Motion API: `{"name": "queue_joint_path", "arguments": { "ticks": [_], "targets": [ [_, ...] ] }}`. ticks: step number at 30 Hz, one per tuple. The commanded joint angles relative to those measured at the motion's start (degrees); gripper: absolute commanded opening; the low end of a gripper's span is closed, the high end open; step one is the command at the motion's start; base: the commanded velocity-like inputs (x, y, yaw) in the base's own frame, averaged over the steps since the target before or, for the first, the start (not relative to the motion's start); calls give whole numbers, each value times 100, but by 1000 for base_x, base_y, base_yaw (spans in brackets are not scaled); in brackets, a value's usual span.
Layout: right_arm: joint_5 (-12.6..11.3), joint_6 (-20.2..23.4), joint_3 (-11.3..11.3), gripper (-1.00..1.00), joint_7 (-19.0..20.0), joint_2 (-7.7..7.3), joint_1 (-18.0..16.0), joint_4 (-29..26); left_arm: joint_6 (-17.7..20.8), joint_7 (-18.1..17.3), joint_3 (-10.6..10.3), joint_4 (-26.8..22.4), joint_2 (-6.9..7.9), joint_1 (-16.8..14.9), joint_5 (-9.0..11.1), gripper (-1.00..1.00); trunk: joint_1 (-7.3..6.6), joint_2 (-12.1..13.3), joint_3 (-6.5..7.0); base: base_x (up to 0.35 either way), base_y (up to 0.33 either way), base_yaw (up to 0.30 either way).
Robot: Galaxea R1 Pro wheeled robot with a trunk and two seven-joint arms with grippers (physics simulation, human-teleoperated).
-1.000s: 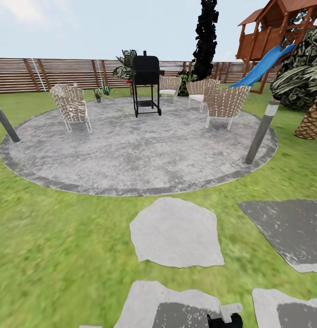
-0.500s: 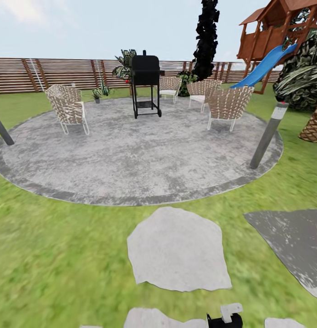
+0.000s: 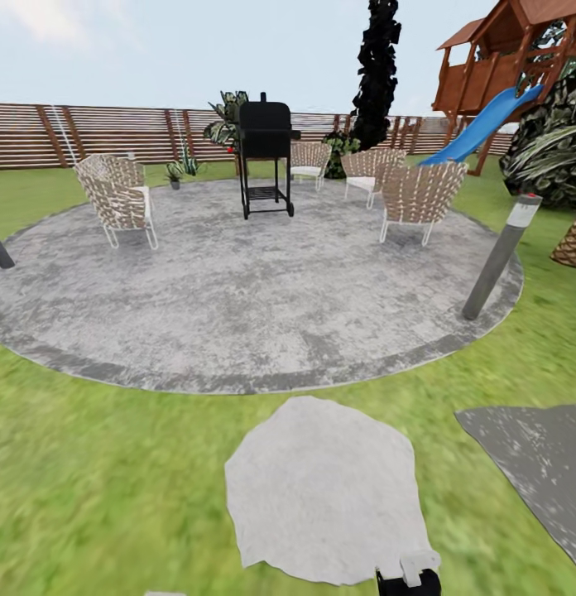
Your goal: Pick up the pesticide atomizer in the garden and spray insectifuge to fully cover both potted plants in the garden.
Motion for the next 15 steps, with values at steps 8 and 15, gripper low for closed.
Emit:
{"name": "queue_joint_path", "arguments": {
  "ticks": [8,15],
  "targets": [
    [60,-11,-5,100,-40,0,-3,6,-21,24,26,6,-1,-3,-61,-100,2,-1,-5,338,0,0],
    [60,-11,-5,100,-40,0,-3,6,-21,24,26,6,-1,-3,-61,-100,2,-1,-5,338,0,0]
  ]
}}
